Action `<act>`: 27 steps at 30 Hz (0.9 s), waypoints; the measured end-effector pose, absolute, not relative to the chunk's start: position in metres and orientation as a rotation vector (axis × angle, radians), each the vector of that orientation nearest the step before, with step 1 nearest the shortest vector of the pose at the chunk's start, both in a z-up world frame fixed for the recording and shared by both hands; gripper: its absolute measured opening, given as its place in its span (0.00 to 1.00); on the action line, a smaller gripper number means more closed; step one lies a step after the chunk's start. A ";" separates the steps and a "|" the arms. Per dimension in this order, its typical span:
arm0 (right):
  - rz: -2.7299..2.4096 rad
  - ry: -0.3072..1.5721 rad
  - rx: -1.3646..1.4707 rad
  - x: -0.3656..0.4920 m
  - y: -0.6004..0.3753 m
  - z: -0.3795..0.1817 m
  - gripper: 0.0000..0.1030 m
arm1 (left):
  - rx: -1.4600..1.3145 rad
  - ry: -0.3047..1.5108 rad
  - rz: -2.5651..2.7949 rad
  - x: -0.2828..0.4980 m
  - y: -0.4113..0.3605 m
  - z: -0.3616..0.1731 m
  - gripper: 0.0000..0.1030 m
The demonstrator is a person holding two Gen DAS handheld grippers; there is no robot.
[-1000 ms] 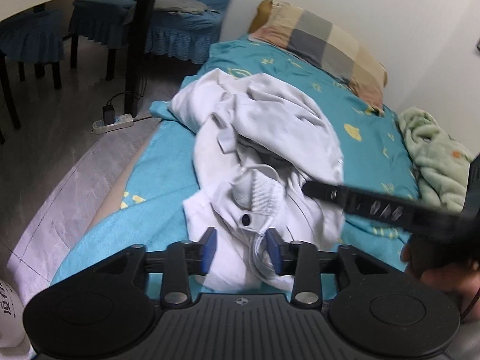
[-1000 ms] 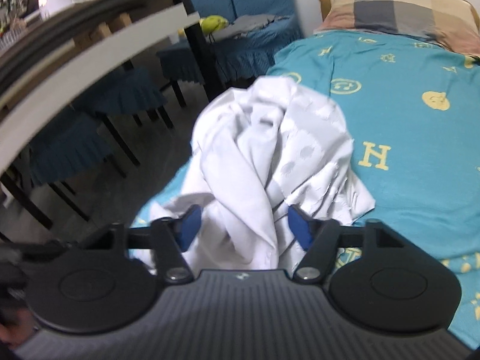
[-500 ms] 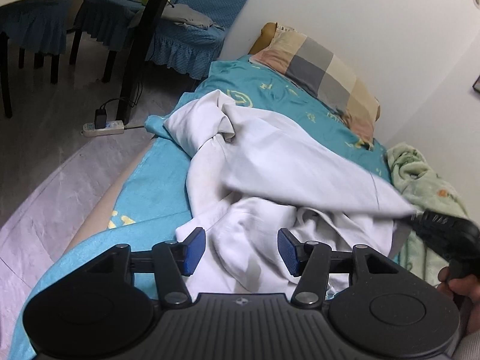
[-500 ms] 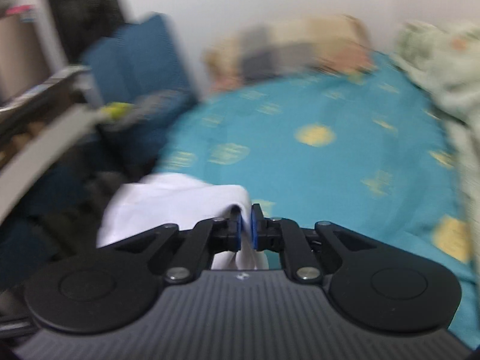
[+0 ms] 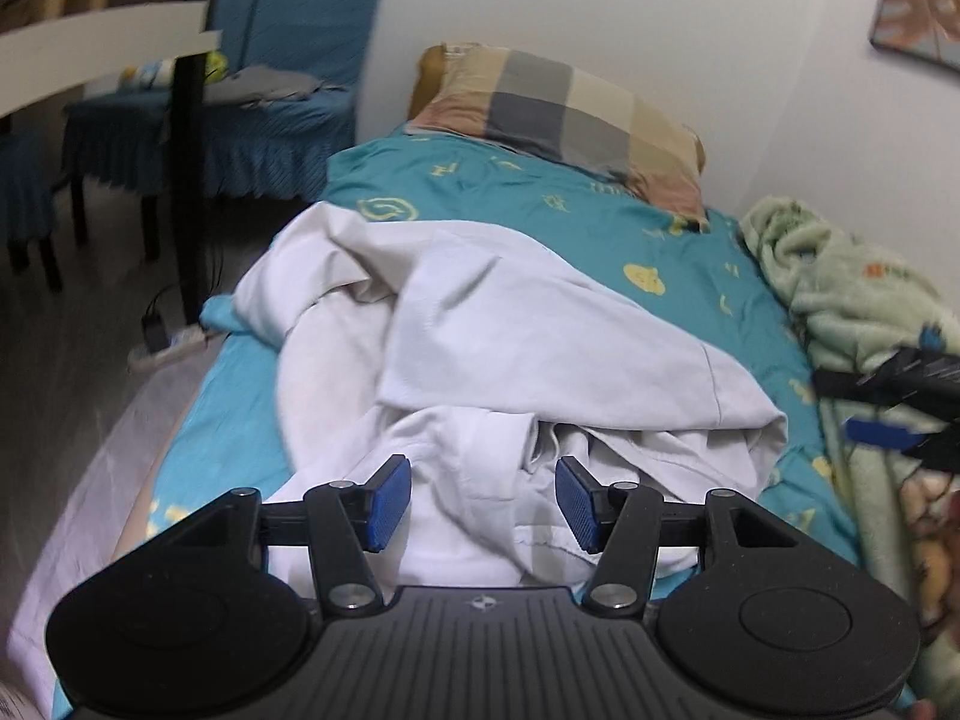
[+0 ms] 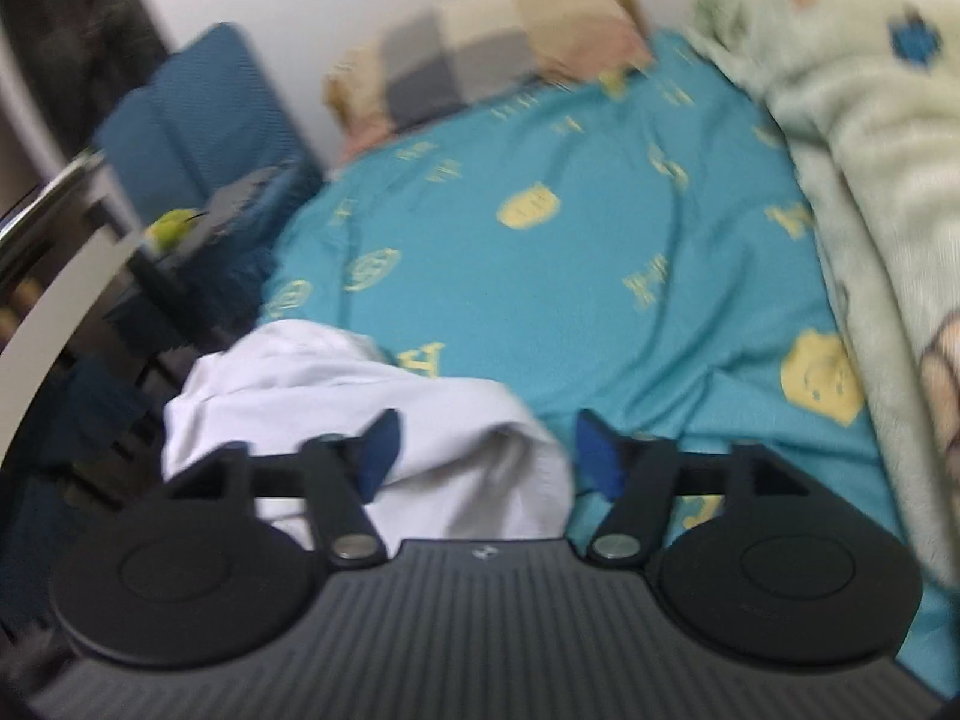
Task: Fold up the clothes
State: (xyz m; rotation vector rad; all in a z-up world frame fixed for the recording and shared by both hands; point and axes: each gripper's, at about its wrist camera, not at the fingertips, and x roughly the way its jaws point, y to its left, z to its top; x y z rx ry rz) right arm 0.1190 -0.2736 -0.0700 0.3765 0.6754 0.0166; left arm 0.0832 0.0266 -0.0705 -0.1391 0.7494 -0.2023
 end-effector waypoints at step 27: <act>0.158 0.893 0.052 0.135 -0.191 -0.113 0.67 | -0.357 0.610 -0.145 0.001 0.109 -0.023 0.10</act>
